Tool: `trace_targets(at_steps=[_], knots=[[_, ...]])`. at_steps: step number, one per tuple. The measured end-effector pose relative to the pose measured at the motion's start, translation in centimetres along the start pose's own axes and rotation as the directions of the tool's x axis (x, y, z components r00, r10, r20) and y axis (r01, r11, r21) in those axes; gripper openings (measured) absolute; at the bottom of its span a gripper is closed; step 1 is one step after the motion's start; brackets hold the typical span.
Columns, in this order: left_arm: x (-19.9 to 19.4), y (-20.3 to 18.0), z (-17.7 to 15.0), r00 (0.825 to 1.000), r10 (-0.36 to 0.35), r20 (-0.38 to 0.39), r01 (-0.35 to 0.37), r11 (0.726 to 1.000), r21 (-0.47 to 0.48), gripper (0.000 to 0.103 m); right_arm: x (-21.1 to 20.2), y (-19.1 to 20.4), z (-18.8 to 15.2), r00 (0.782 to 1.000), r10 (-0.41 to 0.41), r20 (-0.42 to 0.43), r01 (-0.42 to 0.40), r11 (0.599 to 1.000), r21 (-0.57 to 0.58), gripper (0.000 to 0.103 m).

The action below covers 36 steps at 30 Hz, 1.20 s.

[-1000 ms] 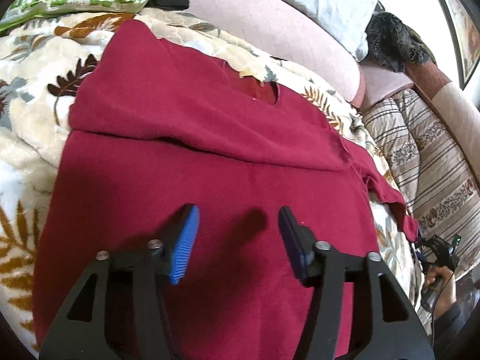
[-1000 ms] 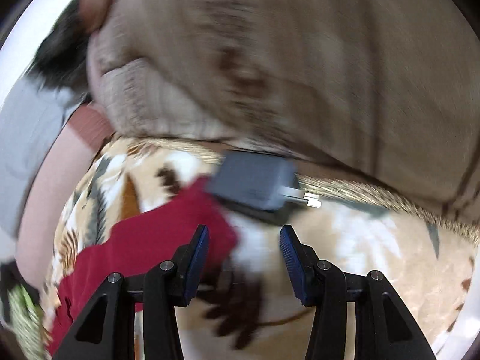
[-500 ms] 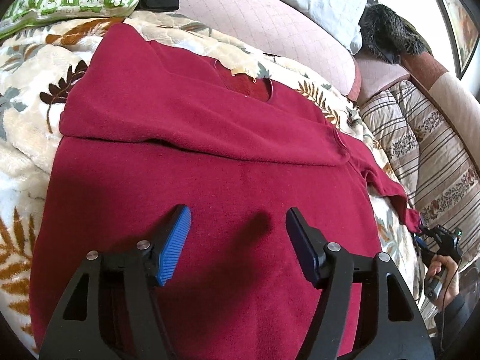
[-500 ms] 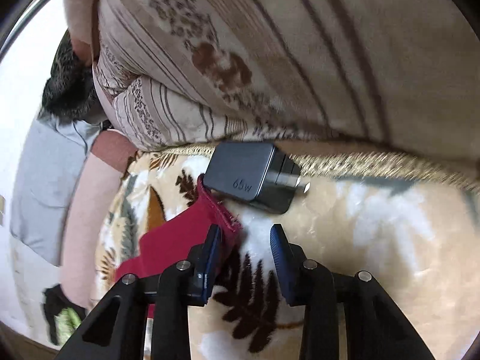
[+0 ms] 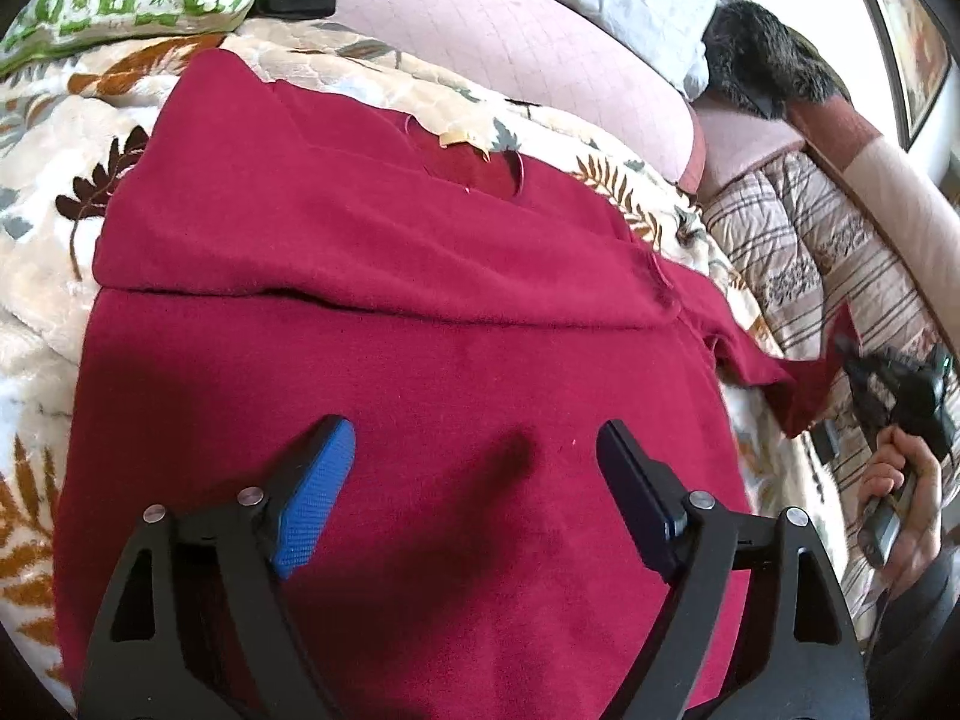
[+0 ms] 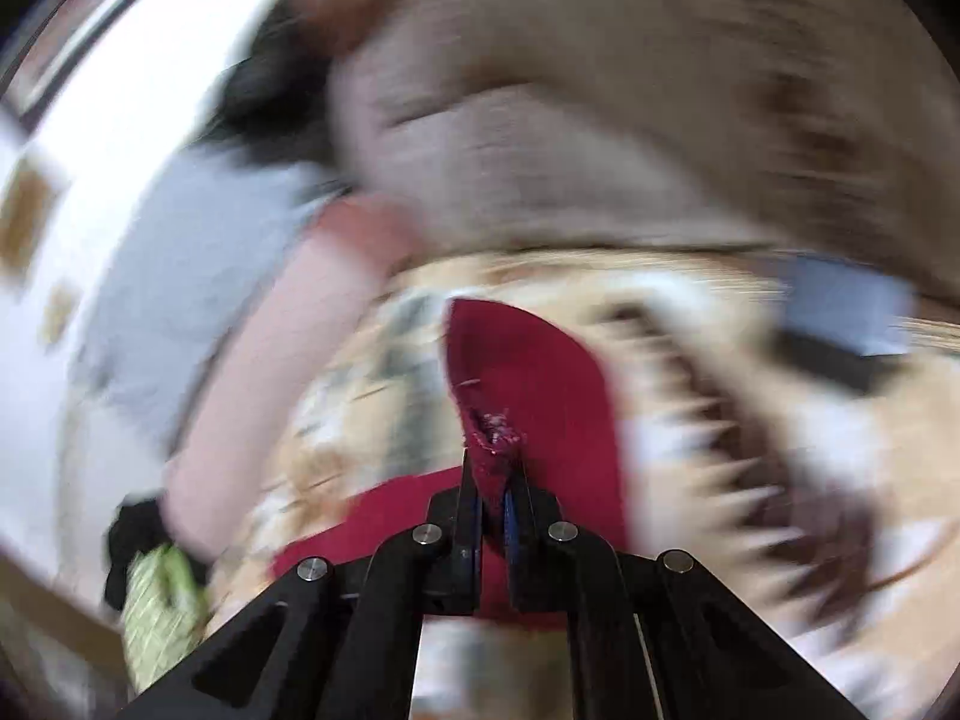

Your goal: Fold small clothes

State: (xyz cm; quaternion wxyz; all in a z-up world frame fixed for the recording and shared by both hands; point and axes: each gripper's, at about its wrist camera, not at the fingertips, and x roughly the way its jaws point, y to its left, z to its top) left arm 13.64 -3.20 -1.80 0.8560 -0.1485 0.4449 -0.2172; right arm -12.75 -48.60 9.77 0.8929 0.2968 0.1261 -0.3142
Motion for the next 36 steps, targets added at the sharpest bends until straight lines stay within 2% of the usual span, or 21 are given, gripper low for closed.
trace_targets(at_steps=[3, 5, 7, 9, 12, 14, 16, 17, 18, 19, 21, 22, 23, 24, 26, 29, 30, 32, 33, 34, 36], knots=[[-1.5, -0.1, 2.2, 0.995, -0.048, 0.084, 0.049, 0.999, -0.005, 0.083, 2.0, 7.0, -3.0, 0.984, 0.156, -0.081, -0.164, 0.98, -0.112, 0.005], [-3.1, -0.1, 3.8, 0.98, -0.107, 0.168, 0.109, 0.994, -0.002, 0.083, 3.7, 12.2, -6.3, 0.955, 0.239, -0.173, -0.274, 0.938, -0.214, 0.005], [-3.9, 0.0, 5.4, 0.968, -0.133, 0.211, 0.134, 0.991, 0.011, 0.083, 5.1, 15.6, -9.8, 0.924, 0.276, -0.264, -0.347, 0.895, -0.279, 0.005], [-2.9, 0.5, 6.0, 0.972, -0.142, 0.188, 0.147, 0.989, -0.011, 0.083, 6.4, 18.8, -13.6, 0.897, 0.269, -0.35, -0.396, 0.841, -0.369, 0.005], [-0.8, 1.4, 6.4, 0.976, -0.167, 0.136, 0.178, 0.982, -0.069, 0.083, 8.3, 21.7, -18.5, 0.876, 0.229, -0.424, -0.431, 0.765, -0.478, 0.005], [0.0, 1.3, 6.7, 0.971, -0.209, 0.119, 0.218, 0.973, -0.072, 0.083, 9.3, 22.0, -20.8, 0.865, 0.201, -0.46, -0.439, 0.745, -0.501, 0.005], [1.4, 1.0, 7.0, 0.956, -0.289, 0.044, 0.291, 0.954, -0.065, 0.083, 10.0, 22.4, -23.1, 0.856, 0.166, -0.49, -0.444, 0.721, -0.532, 0.005], [2.5, 0.8, 7.0, 0.951, -0.309, -0.002, 0.308, 0.949, -0.071, 0.083, 10.4, 22.4, -23.9, 0.849, 0.158, -0.505, -0.452, 0.712, -0.537, 0.005], [2.9, 0.9, 6.9, 0.954, -0.299, -0.021, 0.296, 0.952, -0.071, 0.083, 10.7, 22.6, -24.6, 0.842, 0.153, -0.518, -0.461, 0.701, -0.543, 0.005], [3.4, 0.8, 6.9, 0.956, -0.29, -0.041, 0.286, 0.956, -0.07, 0.083, 10.8, 22.8, -25.2, 0.839, 0.15, -0.523, -0.471, 0.682, -0.56, 0.005], [4.0, 0.8, 6.5, 0.962, -0.265, -0.064, 0.262, 0.963, -0.062, 0.083, 10.3, 23.1, -26.3, 0.85, 0.137, -0.508, -0.468, 0.637, -0.612, 0.011], [4.0, 0.7, 6.3, 0.964, -0.256, -0.067, 0.253, 0.966, -0.05, 0.083, 10.1, 23.2, -26.6, 0.85, 0.137, -0.508, -0.472, 0.627, -0.62, 0.027], [3.9, 0.5, 6.2, 0.966, -0.25, -0.066, 0.248, 0.968, -0.04, 0.083, 9.9, 23.2, -26.8, 0.845, 0.14, -0.516, -0.482, 0.619, -0.621, 0.053], [3.8, 0.3, 6.1, 0.969, -0.241, -0.062, 0.239, 0.971, -0.028, 0.083, 9.6, 23.3, -27.0, 0.849, 0.137, -0.51, -0.476, 0.616, -0.628, 0.058], [3.8, 0.0, 6.1, 0.972, -0.229, -0.061, 0.228, 0.973, -0.016, 0.083, 9.0, 23.2, -26.6, 0.871, 0.133, -0.474, -0.448, 0.612, -0.651, 0.059], [4.0, 0.1, 5.8, 0.976, -0.21, -0.05, 0.21, 0.978, -0.008, 0.083, 8.3, 22.6, -25.8, 0.88, 0.083, -0.467, -0.411, 0.624, -0.664, 0.059], [3.9, 0.1, 5.9, 0.978, -0.204, -0.041, 0.204, 0.979, -0.011, 0.077, 8.1, 22.3, -25.4, 0.885, 0.06, -0.463, -0.394, 0.627, -0.672, 0.059], [3.8, 0.0, 6.2, 0.981, -0.192, -0.026, 0.192, 0.981, -0.009, 0.049, 7.5, 21.6, -24.5, 0.888, 0.033, -0.459, -0.372, 0.638, -0.674, 0.059], [3.8, -0.1, 6.4, 0.987, -0.161, -0.024, 0.161, 0.987, 0.0, 0.022, 7.1, 21.3, -24.0, 0.888, 0.03, -0.458, -0.368, 0.643, -0.671, 0.059], [3.8, -0.1, 6.6, 0.989, -0.144, -0.022, 0.145, 0.989, 0.008, 0.009, 6.7, 21.0, -23.5, 0.892, 0.024, -0.451, -0.358, 0.646, -0.675, 0.059], [3.1, -0.3, 7.4, 0.996, -0.093, 0.015, 0.092, 0.995, 0.035, 0.006, 5.9, 20.6, -22.6, 0.903, 0.022, -0.429, -0.338, 0.653, -0.678, 0.059]])
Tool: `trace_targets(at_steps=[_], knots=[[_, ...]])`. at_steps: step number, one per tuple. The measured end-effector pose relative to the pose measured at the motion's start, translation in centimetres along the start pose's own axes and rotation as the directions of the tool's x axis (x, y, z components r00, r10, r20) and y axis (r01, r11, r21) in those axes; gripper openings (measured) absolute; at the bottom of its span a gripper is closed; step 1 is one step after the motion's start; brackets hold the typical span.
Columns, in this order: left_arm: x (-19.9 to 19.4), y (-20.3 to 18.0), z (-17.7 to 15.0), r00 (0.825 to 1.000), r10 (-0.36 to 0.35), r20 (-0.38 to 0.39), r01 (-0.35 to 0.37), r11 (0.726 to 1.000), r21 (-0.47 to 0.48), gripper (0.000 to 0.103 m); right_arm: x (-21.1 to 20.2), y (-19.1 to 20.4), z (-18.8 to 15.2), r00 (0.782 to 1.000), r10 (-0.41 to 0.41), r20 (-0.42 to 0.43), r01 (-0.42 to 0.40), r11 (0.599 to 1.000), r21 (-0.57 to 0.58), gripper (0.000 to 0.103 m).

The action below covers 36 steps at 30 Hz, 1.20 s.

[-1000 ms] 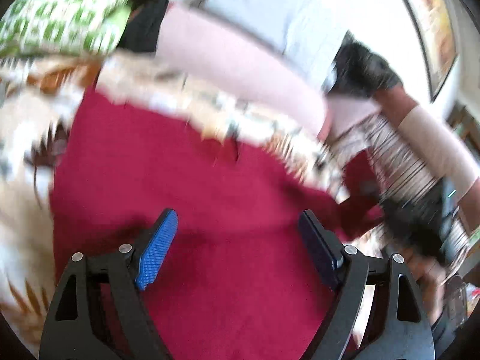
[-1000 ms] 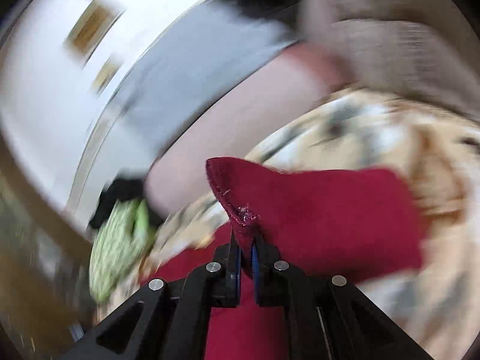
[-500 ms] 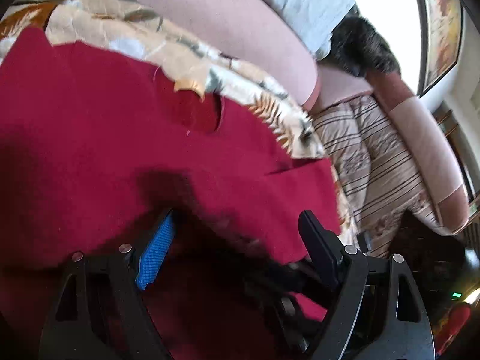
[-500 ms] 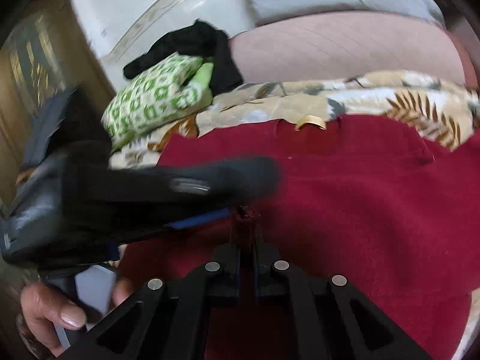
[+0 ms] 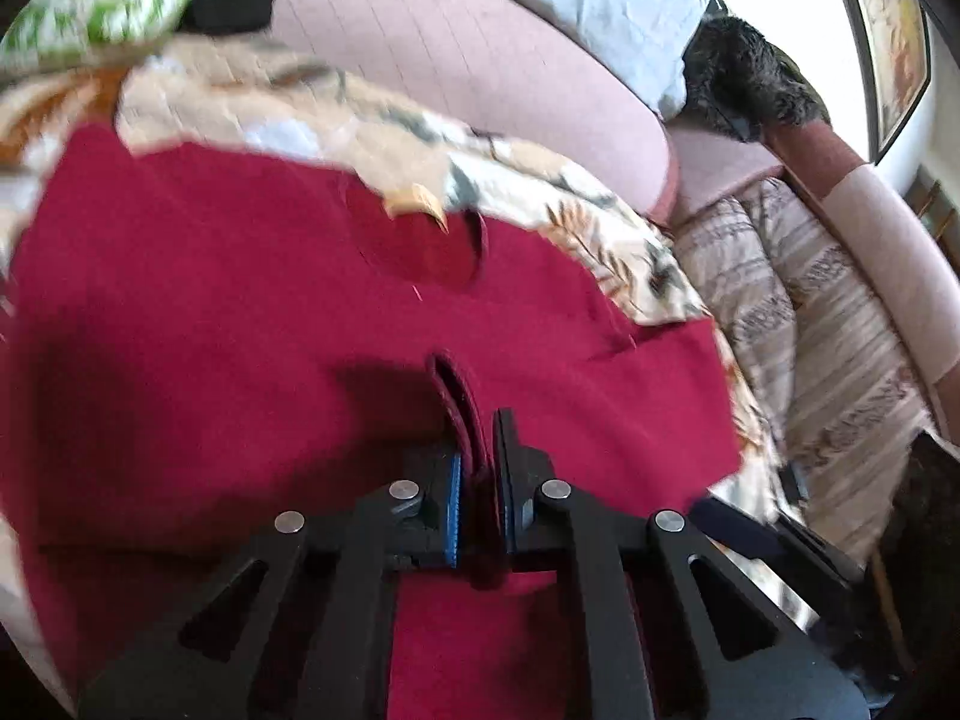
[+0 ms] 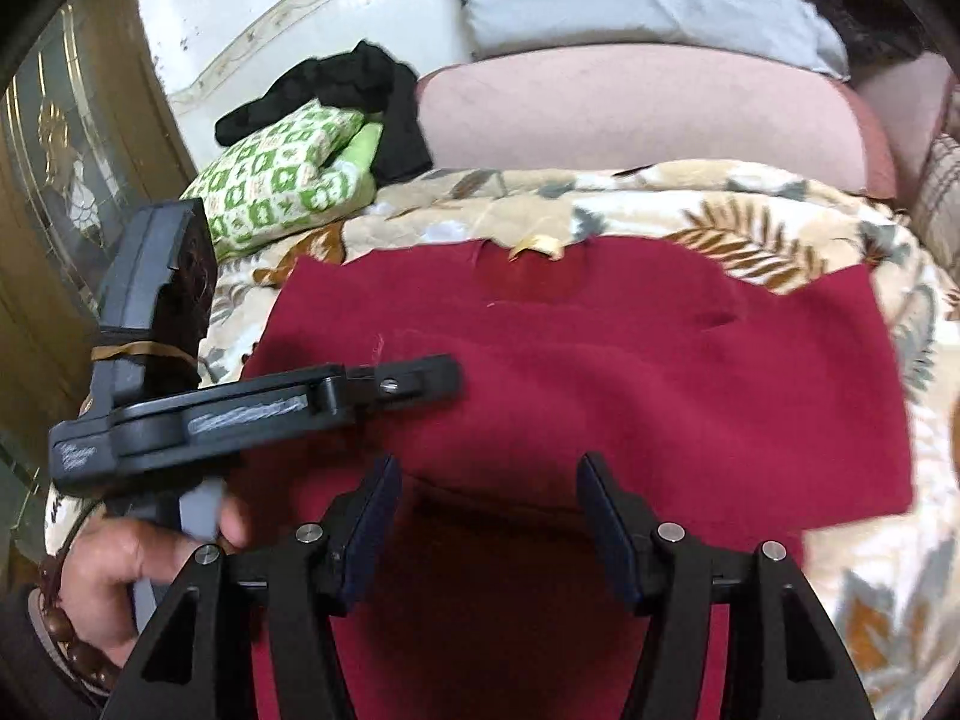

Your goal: Fold small clothes

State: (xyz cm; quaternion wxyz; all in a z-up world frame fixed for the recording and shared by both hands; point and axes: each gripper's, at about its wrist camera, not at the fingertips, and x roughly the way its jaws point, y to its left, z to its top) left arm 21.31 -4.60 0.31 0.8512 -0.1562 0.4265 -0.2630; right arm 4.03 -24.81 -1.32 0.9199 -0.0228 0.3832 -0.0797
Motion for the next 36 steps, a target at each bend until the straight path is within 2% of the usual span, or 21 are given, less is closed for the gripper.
trace_targets(at_steps=[3, 5, 9, 10, 13, 16, 20, 24, 27, 28, 30, 32, 34, 36], knots=[[-1.4, -0.2, 1.8, 0.997, 0.028, 0.074, -0.031, 0.999, 0.042, 0.005, -1.3, -0.3, -0.4, 1.0, 0.02, 0.003, -0.02, 1.0, 0.015, 0.059], [-1.4, 0.3, 2.4, 0.999, 0.002, 0.054, -0.005, 0.999, 0.05, 0.005, -1.2, 0.3, -0.9, 0.999, 0.04, -0.021, -0.04, 0.999, -0.005, 0.059], [-0.4, 1.6, 1.8, 1.0, -0.006, 0.01, 0.006, 1.0, 0.024, 0.005, 0.5, 2.5, -2.1, 0.995, 0.044, -0.087, -0.051, 0.996, -0.079, 0.059], [-0.8, 1.8, 2.0, 0.999, 0.019, 0.031, -0.019, 1.0, 0.019, 0.005, 0.8, 2.9, -2.2, 0.994, 0.046, -0.096, -0.055, 0.994, -0.092, 0.059], [-3.0, 3.3, 3.2, 0.994, 0.039, 0.1, -0.037, 0.999, -0.019, 0.005, 1.5, 4.3, -2.8, 0.99, 0.062, -0.125, -0.079, 0.988, -0.13, 0.059], [-4.7, 5.6, 4.0, 0.984, 0.098, 0.147, -0.089, 0.994, -0.068, 0.005, 2.0, 5.4, -3.5, 0.983, 0.078, -0.164, -0.107, 0.979, -0.174, 0.059], [-5.8, 9.1, 3.8, 0.971, 0.193, 0.142, -0.167, 0.97, -0.179, 0.005, 2.8, 6.8, -4.7, 0.975, 0.047, -0.217, -0.103, 0.961, -0.258, 0.059], [-5.3, 10.1, 3.3, 0.959, 0.268, 0.09, -0.249, 0.952, -0.181, 0.005, 3.4, 7.5, -5.6, 0.974, 0.006, -0.228, -0.084, 0.939, -0.333, 0.06], [-4.5, 10.2, 2.7, 0.938, 0.343, 0.052, -0.33, 0.927, -0.177, 0.006, 3.4, 7.4, -5.4, 0.973, 0.011, -0.231, -0.089, 0.941, -0.328, 0.061], [-4.4, 10.1, 2.5, 0.932, 0.359, 0.046, -0.346, 0.922, -0.175, 0.009, 3.4, 7.3, -5.3, 0.972, 0.015, -0.233, -0.091, 0.942, -0.322, 0.061], [-4.6, 9.8, 2.3, 0.913, 0.404, 0.049, -0.392, 0.906, -0.158, 0.009, 3.0, 6.6, -4.9, 0.977, 0.008, -0.215, -0.076, 0.948, -0.309, 0.061], [-5.1, 9.7, 2.4, 0.907, 0.417, 0.066, -0.402, 0.901, -0.164, 0.01, 2.1, 5.4, -3.8, 0.986, -0.003, -0.166, -0.045, 0.958, -0.283, 0.061], [-5.9, 9.8, 2.5, 0.896, 0.435, 0.091, -0.415, 0.892, -0.183, 0.023, 0.5, 3.1, -1.7, 0.998, -0.03, -0.063, 0.015, 0.975, -0.223, 0.061], [-7.4, 9.7, 2.4, 0.871, 0.467, 0.15, -0.434, 0.876, -0.211, 0.027, -1.5, -0.2, 0.7, 0.997, -0.065, 0.051, 0.071, 0.991, -0.117, 0.061]])
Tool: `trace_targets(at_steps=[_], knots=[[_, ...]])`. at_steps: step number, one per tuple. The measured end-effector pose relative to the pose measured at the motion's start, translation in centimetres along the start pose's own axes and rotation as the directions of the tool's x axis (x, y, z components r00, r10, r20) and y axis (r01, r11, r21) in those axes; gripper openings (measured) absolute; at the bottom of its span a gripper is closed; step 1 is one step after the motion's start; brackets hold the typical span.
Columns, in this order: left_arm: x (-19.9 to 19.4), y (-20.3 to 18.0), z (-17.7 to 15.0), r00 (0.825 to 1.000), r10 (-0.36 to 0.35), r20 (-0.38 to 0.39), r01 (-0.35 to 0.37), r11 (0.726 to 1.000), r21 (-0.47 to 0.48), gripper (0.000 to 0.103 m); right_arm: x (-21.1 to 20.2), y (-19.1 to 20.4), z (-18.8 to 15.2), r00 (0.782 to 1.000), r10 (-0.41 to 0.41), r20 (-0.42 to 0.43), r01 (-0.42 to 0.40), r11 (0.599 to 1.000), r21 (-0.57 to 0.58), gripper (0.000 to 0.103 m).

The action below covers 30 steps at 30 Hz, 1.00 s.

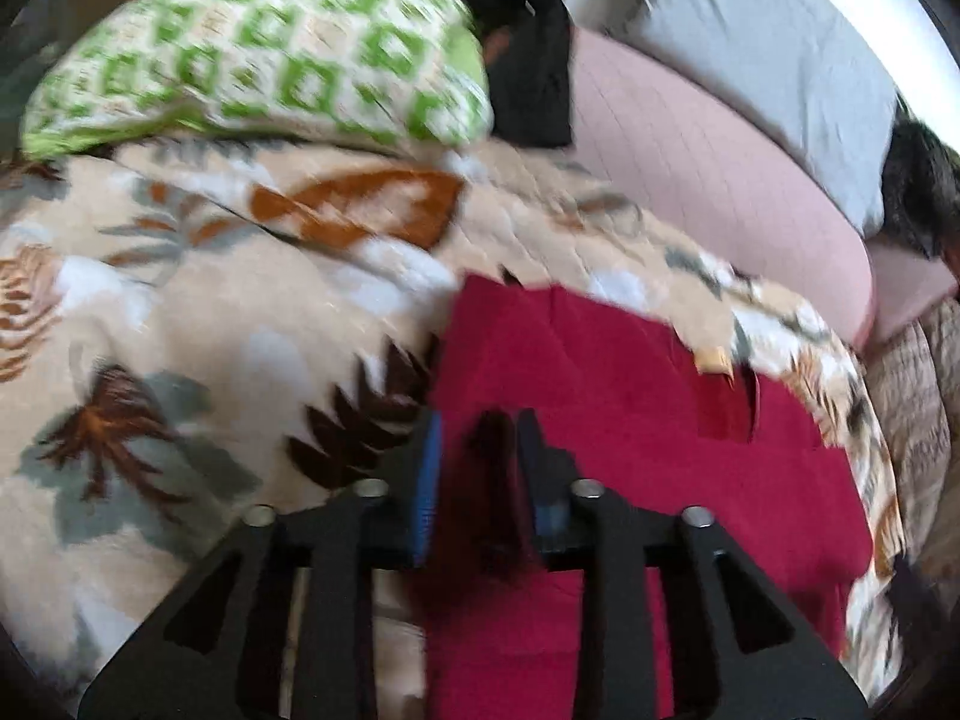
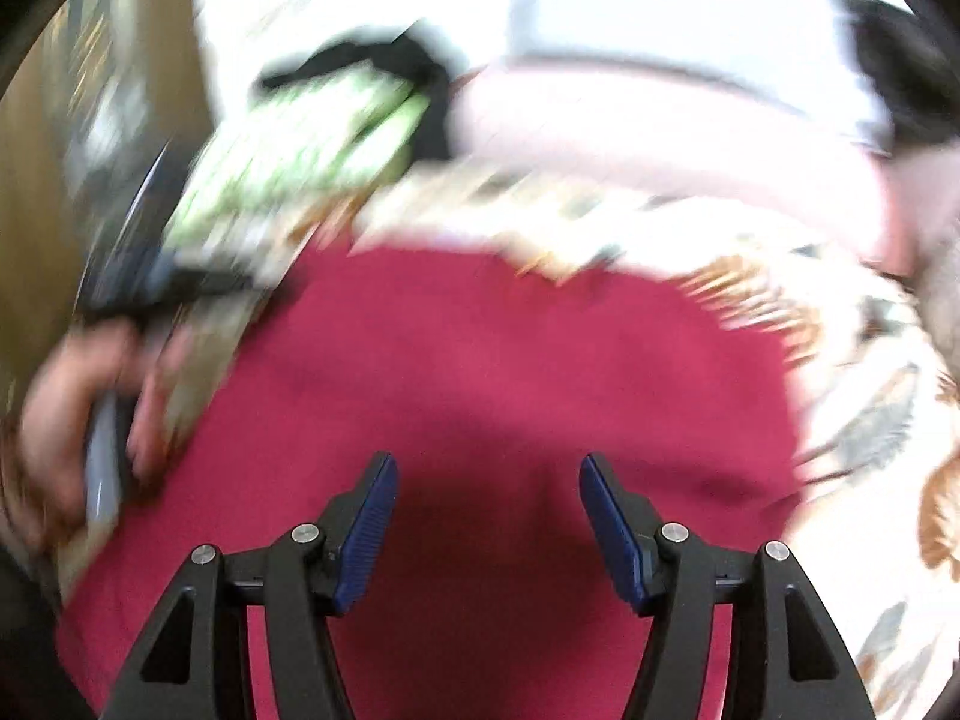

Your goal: Fold small clothes

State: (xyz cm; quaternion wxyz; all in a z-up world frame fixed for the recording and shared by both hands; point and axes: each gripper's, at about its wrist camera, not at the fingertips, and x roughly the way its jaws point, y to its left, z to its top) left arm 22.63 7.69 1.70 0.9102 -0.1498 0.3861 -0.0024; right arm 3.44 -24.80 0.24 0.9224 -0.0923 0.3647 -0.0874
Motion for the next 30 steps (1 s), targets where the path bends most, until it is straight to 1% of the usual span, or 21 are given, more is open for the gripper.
trace_targets(at_steps=[1, 3, 5, 7, 8, 9, 10, 12, 13, 15, 18, 20, 21, 22, 23, 24, 25, 26, 27, 28, 30], knots=[[-0.9, 0.1, 0.0, 0.998, -0.021, 0.051, 0.021, 1.0, -0.012, 0.027, -0.8, -2.2, 0.8, 0.998, -0.043, 0.048, 0.04, 0.997, 0.069, 0.061], [-1.4, -0.9, 0.1, 0.992, -0.098, 0.078, 0.096, 0.995, 0.029, 0.027, -1.8, -5.9, 1.9, 0.987, -0.129, 0.094, 0.112, 0.979, 0.17, 0.057], [-0.7, -2.9, -0.5, 0.988, -0.154, 0.016, 0.151, 0.982, 0.117, 0.027, -1.5, -8.6, 2.4, 0.974, -0.207, 0.094, 0.184, 0.961, 0.207, 0.043], [1.8, -4.2, -1.6, 0.992, -0.092, -0.091, 0.107, 0.977, 0.183, 0.025, 0.0, -9.6, 2.6, 0.981, -0.183, 0.067, 0.17, 0.971, 0.168, 0.04], [3.1, -4.1, -2.2, 0.99, -0.042, -0.133, 0.066, 0.98, 0.186, 0.025, 1.1, -9.4, 2.6, 0.986, -0.163, 0.046, 0.156, 0.979, 0.129, 0.039], [3.9, -3.8, -2.6, 0.988, -0.029, -0.15, 0.057, 0.982, 0.181, 0.024, 2.4, -9.2, 2.4, 0.987, -0.163, 0.005, 0.162, 0.983, 0.087, 0.039], [3.9, -3.7, -2.7, 0.991, -0.033, -0.127, 0.057, 0.981, 0.187, 0.021, 3.4, -9.0, 1.7, 0.982, -0.187, -0.042, 0.189, 0.979, 0.071, 0.039], [3.7, -3.9, -2.3, 0.992, -0.019, -0.124, 0.042, 0.981, 0.188, 0.021, 6.8, -10.4, 0.2, 0.954, -0.208, -0.216, 0.233, 0.967, 0.098, 0.039], [3.3, -3.9, -2.1, 0.992, -0.029, -0.119, 0.049, 0.983, 0.175, 0.021, 6.8, -11.0, -0.5, 0.959, -0.19, -0.21, 0.22, 0.967, 0.131, 0.043], [2.4, -3.5, -1.3, 0.992, -0.073, -0.1, 0.086, 0.989, 0.122, 0.021, 6.2, -11.4, 0.1, 0.962, -0.193, -0.194, 0.226, 0.96, 0.165, 0.043], [1.4, -2.9, -0.5, 0.996, -0.084, -0.038, 0.087, 0.992, 0.092, 0.023, 4.0, -9.9, 2.6, 0.967, -0.252, -0.035, 0.254, 0.958, 0.135, 0.043], [2.2, -2.5, -0.5, 0.996, -0.061, -0.063, 0.066, 0.994, 0.085, 0.027, 3.6, -8.6, 4.0, 0.973, -0.227, 0.041, 0.221, 0.969, 0.111, 0.043], [3.3, -2.3, -1.0, 0.992, -0.055, -0.116, 0.065, 0.995, 0.082, 0.027, 4.2, -8.0, 4.4, 0.979, -0.198, 0.047, 0.194, 0.977, 0.085, 0.043], [3.9, -2.2, -1.3, 0.989, -0.052, -0.136, 0.064, 0.994, 0.09, 0.027, 4.8, -7.9, 4.5, 0.982, -0.187, 0.037, 0.184, 0.98, 0.072, 0.043], [3.8, -2.5, -1.4, 0.993, -0.054, -0.105, 0.067, 0.99, 0.124, 0.027, 5.9, -8.0, 4.2, 0.984, -0.18, 0.004, 0.18, 0.982, 0.066, 0.043], [3.7, -2.6, -1.6, 0.993, -0.05, -0.109, 0.064, 0.989, 0.13, 0.029, 8.2, -8.7, 3.4, 0.978, -0.186, -0.098, 0.193, 0.979, 0.066, 0.043], [3.7, -2.6, -1.6, 0.992, -0.049, -0.114, 0.063, 0.99, 0.126, 0.032, 10.1, -9.6, 2.3, 0.961, -0.2, -0.193, 0.218, 0.973, 0.079, 0.044], [3.7, -2.6, -1.5, 0.992, -0.059, -0.115, 0.073, 0.99, 0.117, 0.036, 10.5, -10.5, 1.6, 0.972, -0.162, -0.17, 0.185, 0.975, 0.125, 0.045], [3.8, -2.6, -1.4, 0.988, -0.095, -0.125, 0.108, 0.989, 0.102, 0.049, 10.1, -11.1, 1.5, 0.98, -0.132, -0.148, 0.155, 0.976, 0.155, 0.045], [3.8, -2.6, -1.5, 0.983, -0.129, -0.129, 0.142, 0.985, 0.099, 0.061, 10.0, -11.3, 1.8, 0.979, -0.12, -0.166, 0.147, 0.976, 0.162, 0.045], [3.2, -2.7, -1.6, 0.976, -0.168, -0.14, 0.183, 0.978, 0.103, 0.062, 8.9, -11.1, 2.4, 0.974, -0.143, -0.173, 0.172, 0.971, 0.167, 0.045]])
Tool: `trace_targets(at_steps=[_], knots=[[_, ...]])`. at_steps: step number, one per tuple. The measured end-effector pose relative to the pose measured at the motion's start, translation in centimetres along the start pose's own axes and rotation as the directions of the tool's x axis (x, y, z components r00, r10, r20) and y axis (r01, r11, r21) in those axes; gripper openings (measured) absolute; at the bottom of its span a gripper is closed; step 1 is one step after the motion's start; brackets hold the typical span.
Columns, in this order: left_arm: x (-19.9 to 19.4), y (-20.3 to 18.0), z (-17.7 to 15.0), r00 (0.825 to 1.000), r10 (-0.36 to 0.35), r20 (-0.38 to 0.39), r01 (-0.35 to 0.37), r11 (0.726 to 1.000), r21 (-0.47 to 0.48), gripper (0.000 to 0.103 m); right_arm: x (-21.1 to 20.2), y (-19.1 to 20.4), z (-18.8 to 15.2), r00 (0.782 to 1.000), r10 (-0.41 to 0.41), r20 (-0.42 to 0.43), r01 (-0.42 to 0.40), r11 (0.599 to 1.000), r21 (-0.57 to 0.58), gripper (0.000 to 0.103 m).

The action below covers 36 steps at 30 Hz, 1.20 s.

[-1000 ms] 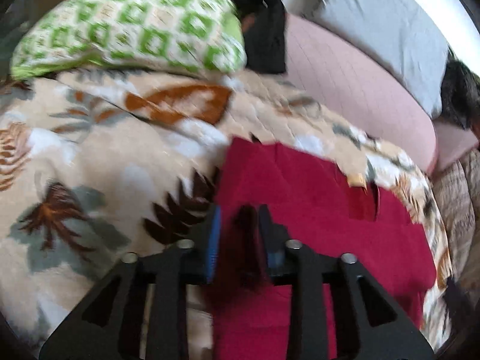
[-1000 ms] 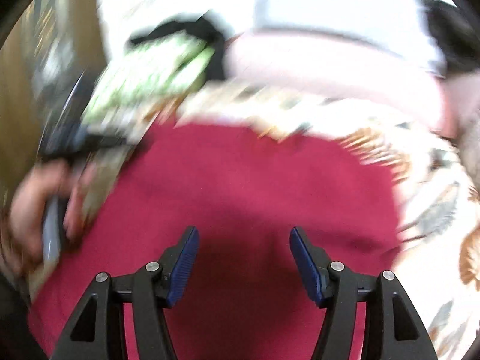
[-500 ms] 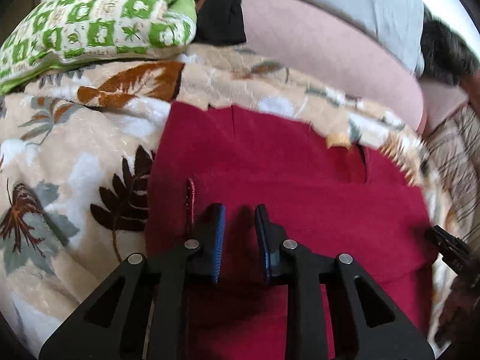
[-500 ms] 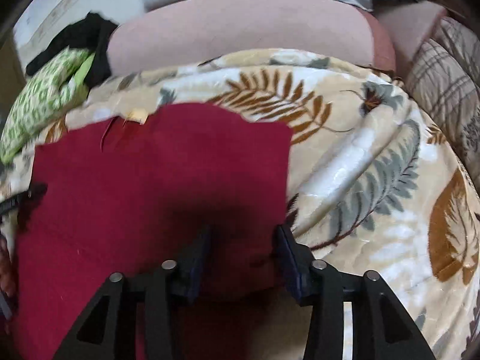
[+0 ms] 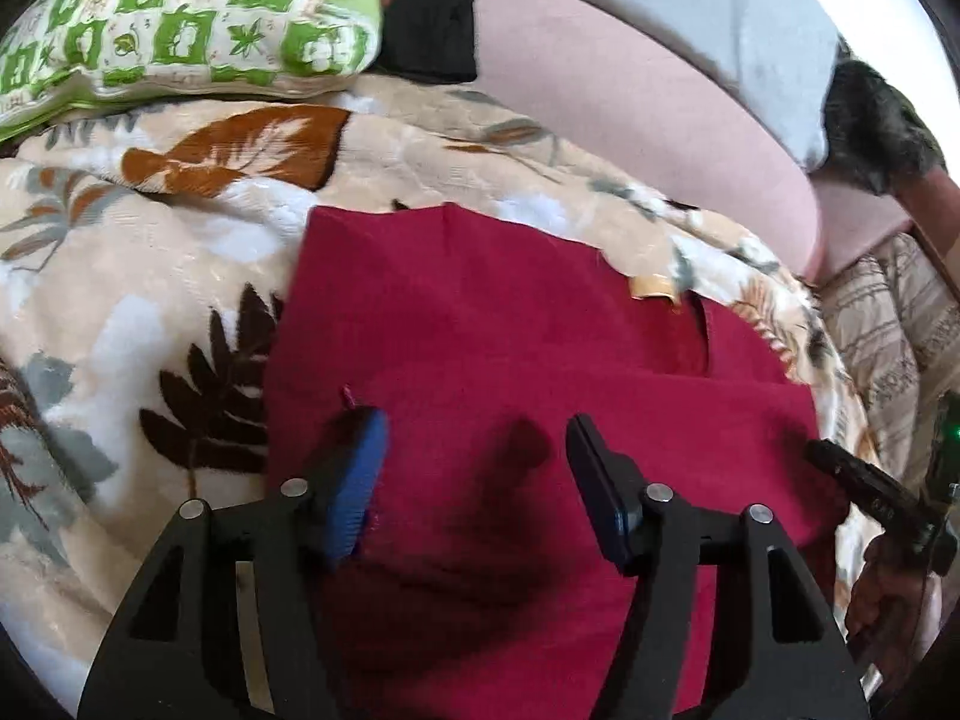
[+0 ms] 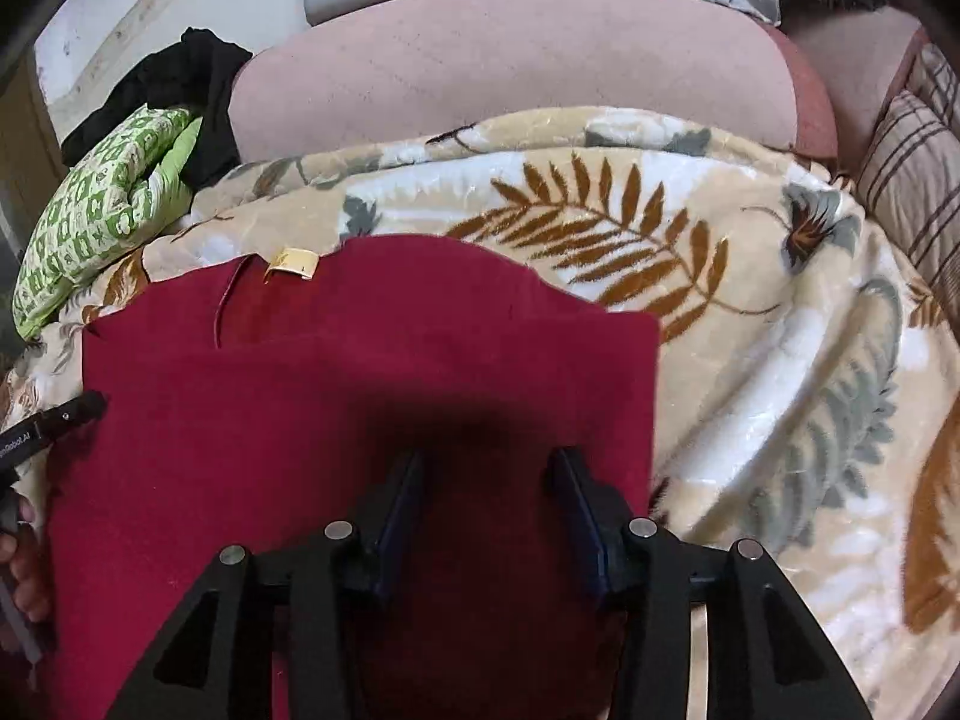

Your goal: Fold small clothes

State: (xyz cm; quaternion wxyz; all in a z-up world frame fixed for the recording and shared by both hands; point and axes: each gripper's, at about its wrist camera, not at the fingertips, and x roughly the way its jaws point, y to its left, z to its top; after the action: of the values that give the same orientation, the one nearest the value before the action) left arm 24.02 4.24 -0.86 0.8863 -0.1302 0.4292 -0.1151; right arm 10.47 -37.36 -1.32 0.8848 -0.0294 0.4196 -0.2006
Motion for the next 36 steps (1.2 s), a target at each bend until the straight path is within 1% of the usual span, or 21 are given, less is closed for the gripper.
trace_targets(at_steps=[1, 4, 7, 9, 11, 14, 15, 16, 17, 18, 21, 23, 24, 27, 29, 31, 32, 33, 34, 35, 36], knots=[[-0.7, 0.0, -0.2, 1.0, -0.014, -0.005, 0.014, 1.0, -0.009, 0.062, -0.8, -0.3, 0.1, 1.0, -0.007, 0.016, 0.007, 1.0, 0.018, 0.045], [-4.1, 0.3, -1.6, 1.0, -0.017, 0.007, 0.018, 0.998, -0.053, 0.062, -4.7, -0.5, -1.2, 0.998, 0.051, 0.041, -0.054, 0.994, 0.097, 0.045], [-8.9, 0.5, -4.6, 1.0, -0.023, 0.007, 0.024, 0.998, -0.066, 0.062, -9.1, -0.2, -4.1, 0.997, 0.052, 0.049, -0.057, 0.993, 0.103, 0.045], [-12.4, 0.3, -7.3, 0.999, -0.036, -0.001, 0.036, 0.998, -0.053, 0.062, -11.9, -0.5, -6.3, 0.995, 0.081, 0.055, -0.088, 0.988, 0.127, 0.045], [-15.8, 0.7, -10.2, 0.999, -0.041, 0.009, 0.041, 0.998, -0.052, 0.062, -15.0, -0.8, -9.9, 0.989, 0.132, 0.064, -0.14, 0.978, 0.156, 0.045], [-19.2, 1.3, -13.8, 0.999, -0.034, 0.02, 0.035, 0.997, -0.076, 0.062, -19.4, -1.1, -16.3, 0.986, 0.155, 0.067, -0.164, 0.971, 0.174, 0.045], [-20.4, 1.5, -15.4, 0.999, -0.027, 0.03, 0.029, 0.997, -0.072, 0.062, -20.9, -1.1, -19.0, 0.984, 0.172, 0.055, -0.179, 0.968, 0.178, 0.045], [-21.0, 1.5, -16.5, 0.999, -0.009, 0.039, 0.012, 0.998, -0.066, 0.062, -21.7, -1.2, -20.7, 0.982, 0.183, 0.05, -0.189, 0.964, 0.186, 0.045], [-21.6, 1.6, -18.2, 0.999, 0.03, 0.033, -0.028, 0.998, -0.057, 0.062, -22.3, -1.4, -22.3, 0.98, 0.195, 0.047, -0.2, 0.959, 0.202, 0.046], [-21.5, 1.8, -18.9, 0.999, 0.047, 0.018, -0.046, 0.997, -0.061, 0.062, -22.7, -1.5, -23.9, 0.978, 0.208, 0.037, -0.211, 0.952, 0.221, 0.046], [-20.4, 3.1, -21.3, 0.996, 0.043, -0.074, -0.052, 0.991, -0.124, 0.062, -22.4, -1.6, -27.7, 0.968, 0.251, -0.008, -0.238, 0.93, 0.28, 0.046], [-19.8, 4.2, -22.5, 0.993, 0.028, -0.116, -0.048, 0.984, -0.171, 0.062, -21.5, -1.2, -28.5, 0.964, 0.262, -0.05, -0.239, 0.931, 0.275, 0.046], [-20.0, 4.5, -22.8, 0.996, 0.008, -0.093, -0.025, 0.984, -0.179, 0.062, -20.9, -0.8, -28.8, 0.961, 0.264, -0.085, -0.234, 0.936, 0.262, 0.046], [-20.2, 4.4, -22.9, 0.996, -0.012, -0.086, -0.004, 0.984, -0.178, 0.062, -20.7, -0.8, -28.5, 0.953, 0.296, -0.066, -0.268, 0.923, 0.277, 0.048], [-20.2, 4.8, -23.0, 0.995, -0.051, -0.084, 0.032, 0.977, -0.21, 0.062, -20.4, -0.9, -28.2, 0.932, 0.358, -0.046, -0.327, 0.891, 0.313, 0.048], [-20.1, 5.2, -22.9, 0.988, -0.126, -0.085, 0.1, 0.96, -0.26, 0.062, -19.9, -0.6, -28.3, 0.893, 0.445, -0.058, -0.401, 0.849, 0.344, 0.048], [-19.8, 5.7, -23.0, 0.974, -0.21, -0.084, 0.175, 0.933, -0.315, 0.062, -19.8, -0.3, -28.4, 0.884, 0.463, -0.062, -0.416, 0.84, 0.349, 0.046], [-19.6, 6.1, -23.2, 0.963, -0.256, -0.082, 0.213, 0.912, -0.351, 0.062, -19.9, -0.3, -28.5, 0.885, 0.46, -0.064, -0.414, 0.843, 0.344, 0.045], [-19.4, 6.5, -23.3, 0.952, -0.297, -0.079, 0.245, 0.888, -0.388, 0.062, -19.9, -0.5, -28.6, 0.897, 0.437, -0.062, -0.392, 0.853, 0.346, 0.043], [-19.1, 6.7, -23.5, 0.939, -0.334, -0.078, 0.273, 0.866, -0.42, 0.062, -19.8, -1.0, -28.8, 0.899, 0.435, -0.057, -0.385, 0.844, 0.374, 0.037], [-19.0, 6.7, -23.5, 0.932, -0.354, -0.08, 0.288, 0.854, -0.434, 0.062, -19.7, -1.6, -29.0, 0.893, 0.447, -0.048, -0.391, 0.825, 0.408, 0.037]])
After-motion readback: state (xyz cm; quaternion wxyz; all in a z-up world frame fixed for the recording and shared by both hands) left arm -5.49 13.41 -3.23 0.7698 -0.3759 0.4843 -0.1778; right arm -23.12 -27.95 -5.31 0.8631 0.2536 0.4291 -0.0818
